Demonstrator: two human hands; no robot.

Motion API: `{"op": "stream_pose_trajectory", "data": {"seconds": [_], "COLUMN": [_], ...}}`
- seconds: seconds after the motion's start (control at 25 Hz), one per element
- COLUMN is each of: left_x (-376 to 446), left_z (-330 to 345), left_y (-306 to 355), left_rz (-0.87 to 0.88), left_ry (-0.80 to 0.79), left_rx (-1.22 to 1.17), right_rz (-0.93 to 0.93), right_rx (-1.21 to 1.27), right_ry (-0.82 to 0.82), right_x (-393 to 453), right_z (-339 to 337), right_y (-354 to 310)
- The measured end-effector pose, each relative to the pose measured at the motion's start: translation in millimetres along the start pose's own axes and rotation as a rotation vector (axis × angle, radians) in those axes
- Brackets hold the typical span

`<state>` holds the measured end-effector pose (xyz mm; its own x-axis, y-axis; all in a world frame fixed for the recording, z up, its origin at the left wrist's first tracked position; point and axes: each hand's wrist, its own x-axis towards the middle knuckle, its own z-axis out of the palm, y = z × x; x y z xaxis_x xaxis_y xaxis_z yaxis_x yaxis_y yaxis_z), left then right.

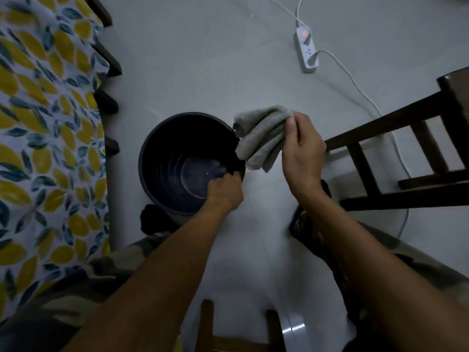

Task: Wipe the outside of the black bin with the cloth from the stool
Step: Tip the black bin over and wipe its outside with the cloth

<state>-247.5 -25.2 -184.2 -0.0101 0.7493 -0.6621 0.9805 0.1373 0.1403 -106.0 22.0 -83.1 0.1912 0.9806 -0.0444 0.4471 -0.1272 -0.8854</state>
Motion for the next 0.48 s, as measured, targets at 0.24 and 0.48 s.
{"op": "stream_pose_trajectory", "data": {"seconds": [0.24,0.48], "left_x": [-13.9,-4.8], "left_z": [-68.5,-80.0], "left_y": [-12.0,-41.6], "left_rz": [-0.138,-0.245], "left_ry": [0.205,0.256], "left_rx": [-0.331,-0.728], "right_rz": [0.015,0.022], "right_rx": [0.105,0.114], "right_ry": [0.082,0.103], "right_x": [-4.3,-5.1], "right_z": [-28.9,-58.4], "right_y": [-22.9,-25.7]}}
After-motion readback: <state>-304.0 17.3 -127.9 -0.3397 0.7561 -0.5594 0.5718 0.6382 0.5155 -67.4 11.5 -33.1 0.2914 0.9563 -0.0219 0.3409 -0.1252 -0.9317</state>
